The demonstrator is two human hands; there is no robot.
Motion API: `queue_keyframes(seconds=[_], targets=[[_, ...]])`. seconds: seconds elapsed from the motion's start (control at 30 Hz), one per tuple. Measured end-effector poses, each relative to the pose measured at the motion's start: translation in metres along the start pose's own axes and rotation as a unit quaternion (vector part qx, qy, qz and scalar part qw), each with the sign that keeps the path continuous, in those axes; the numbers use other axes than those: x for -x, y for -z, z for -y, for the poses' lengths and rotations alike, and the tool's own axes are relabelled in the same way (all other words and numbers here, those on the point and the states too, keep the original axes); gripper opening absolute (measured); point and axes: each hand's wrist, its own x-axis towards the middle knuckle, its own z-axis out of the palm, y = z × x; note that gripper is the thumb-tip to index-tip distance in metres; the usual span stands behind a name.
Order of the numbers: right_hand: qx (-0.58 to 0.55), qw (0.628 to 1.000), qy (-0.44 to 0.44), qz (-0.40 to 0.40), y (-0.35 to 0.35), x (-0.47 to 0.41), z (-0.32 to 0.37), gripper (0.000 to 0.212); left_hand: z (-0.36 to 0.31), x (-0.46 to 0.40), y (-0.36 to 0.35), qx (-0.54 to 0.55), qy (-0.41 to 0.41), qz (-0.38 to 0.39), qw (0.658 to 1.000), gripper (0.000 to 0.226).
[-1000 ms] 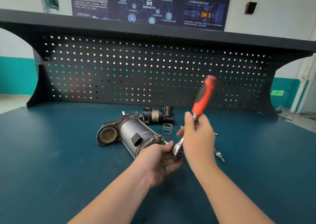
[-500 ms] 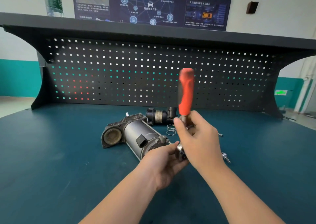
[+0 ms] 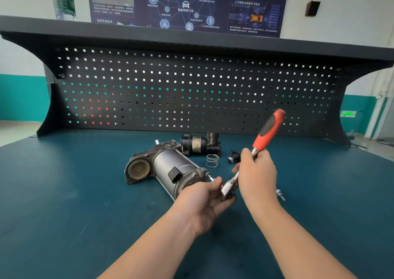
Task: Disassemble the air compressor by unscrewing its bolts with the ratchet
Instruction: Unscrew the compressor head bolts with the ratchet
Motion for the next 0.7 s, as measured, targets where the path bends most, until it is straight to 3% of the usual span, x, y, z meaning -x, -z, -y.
queue_keyframes(seconds=[0.13, 0.2, 0.27, 0.33, 0.47, 0.6, 0.7], targets=[[-0.102, 0.973, -0.205, 0.029, 0.000, -0.011, -0.010, 0.012, 0.000, -0.001, 0.001, 0.000, 0.005, -0.003, 1.000, 0.011], [-0.144, 0.959, -0.243, 0.037, 0.000, -0.011, -0.012, 0.012, 0.000, -0.001, 0.001, 0.000, 0.004, -0.002, 1.000, 0.012], [-0.152, 0.971, -0.181, 0.033, -0.001, -0.008, -0.011, 0.016, 0.001, 0.000, 0.000, 0.008, 0.006, -0.001, 1.000, 0.012], [-0.120, 0.991, -0.051, 0.023, -0.001, -0.003, -0.005, 0.023, 0.000, 0.001, -0.001, 0.011, 0.005, 0.002, 1.000, 0.012], [-0.026, 0.984, 0.168, 0.055, 0.000, 0.010, 0.005, 0.026, -0.002, 0.002, 0.002, -0.017, -0.007, 0.013, 1.000, 0.012], [0.017, 0.966, 0.238, 0.096, 0.002, 0.014, 0.009, 0.030, -0.003, 0.002, 0.003, -0.016, -0.003, 0.010, 1.000, 0.010], [0.014, 0.972, 0.217, 0.088, 0.002, 0.012, 0.009, 0.028, -0.003, 0.003, 0.002, -0.013, 0.000, 0.018, 1.000, 0.012]])
